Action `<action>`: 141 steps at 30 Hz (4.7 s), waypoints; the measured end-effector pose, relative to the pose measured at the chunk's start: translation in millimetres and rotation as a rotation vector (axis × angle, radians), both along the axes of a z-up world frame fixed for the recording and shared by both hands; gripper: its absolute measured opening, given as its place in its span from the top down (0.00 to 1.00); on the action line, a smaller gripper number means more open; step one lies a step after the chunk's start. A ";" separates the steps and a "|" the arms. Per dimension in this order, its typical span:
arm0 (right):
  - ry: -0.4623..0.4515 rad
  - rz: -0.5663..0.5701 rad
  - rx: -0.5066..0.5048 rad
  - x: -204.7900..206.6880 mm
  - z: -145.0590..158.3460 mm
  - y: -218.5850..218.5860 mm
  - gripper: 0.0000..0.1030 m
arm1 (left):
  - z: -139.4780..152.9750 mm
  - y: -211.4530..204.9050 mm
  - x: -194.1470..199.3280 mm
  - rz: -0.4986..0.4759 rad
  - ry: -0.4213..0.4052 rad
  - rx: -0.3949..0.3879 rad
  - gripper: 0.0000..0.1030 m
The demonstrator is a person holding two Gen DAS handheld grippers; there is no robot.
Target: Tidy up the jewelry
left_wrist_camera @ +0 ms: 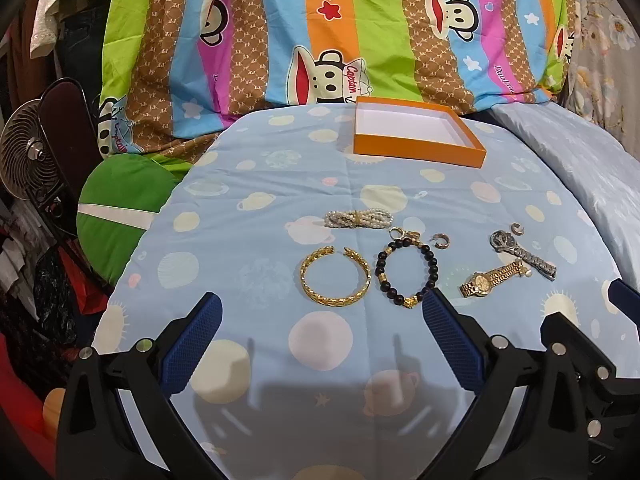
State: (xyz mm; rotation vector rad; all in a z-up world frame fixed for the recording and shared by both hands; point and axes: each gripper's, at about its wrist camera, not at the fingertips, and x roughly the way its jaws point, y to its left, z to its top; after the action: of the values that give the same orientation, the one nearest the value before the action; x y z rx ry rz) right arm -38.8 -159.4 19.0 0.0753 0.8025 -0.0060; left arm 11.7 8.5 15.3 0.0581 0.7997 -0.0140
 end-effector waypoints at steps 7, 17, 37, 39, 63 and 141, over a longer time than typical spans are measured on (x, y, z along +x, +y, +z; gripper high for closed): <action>0.009 0.004 0.003 4.7 -1.1 0.8 0.05 | -3.4 0.4 5.3 -0.001 0.019 0.009 0.05; -0.003 -0.004 0.000 7.7 -0.8 -4.1 0.05 | -10.7 -2.6 10.2 -0.018 0.052 0.014 0.05; 0.076 -0.049 0.064 72.3 -50.4 -64.6 0.42 | -41.2 25.8 62.2 0.075 0.087 -0.016 0.05; 0.075 -0.045 0.064 78.6 -52.3 -68.4 0.44 | -42.0 21.1 65.7 0.057 0.085 -0.010 0.05; 0.111 0.144 0.029 125.9 -71.4 -49.0 0.67 | -48.4 4.5 73.7 -0.023 0.122 -0.037 0.05; -0.074 0.089 0.251 296.9 37.8 -90.0 0.77 | 60.8 -67.6 286.7 -0.385 -0.078 -0.238 0.90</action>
State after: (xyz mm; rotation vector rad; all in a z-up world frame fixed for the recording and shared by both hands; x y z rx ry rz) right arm 258.1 -249.4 56.8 0.2762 0.7293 0.1808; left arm 298.4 -59.1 76.2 -0.0137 0.6945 -0.4678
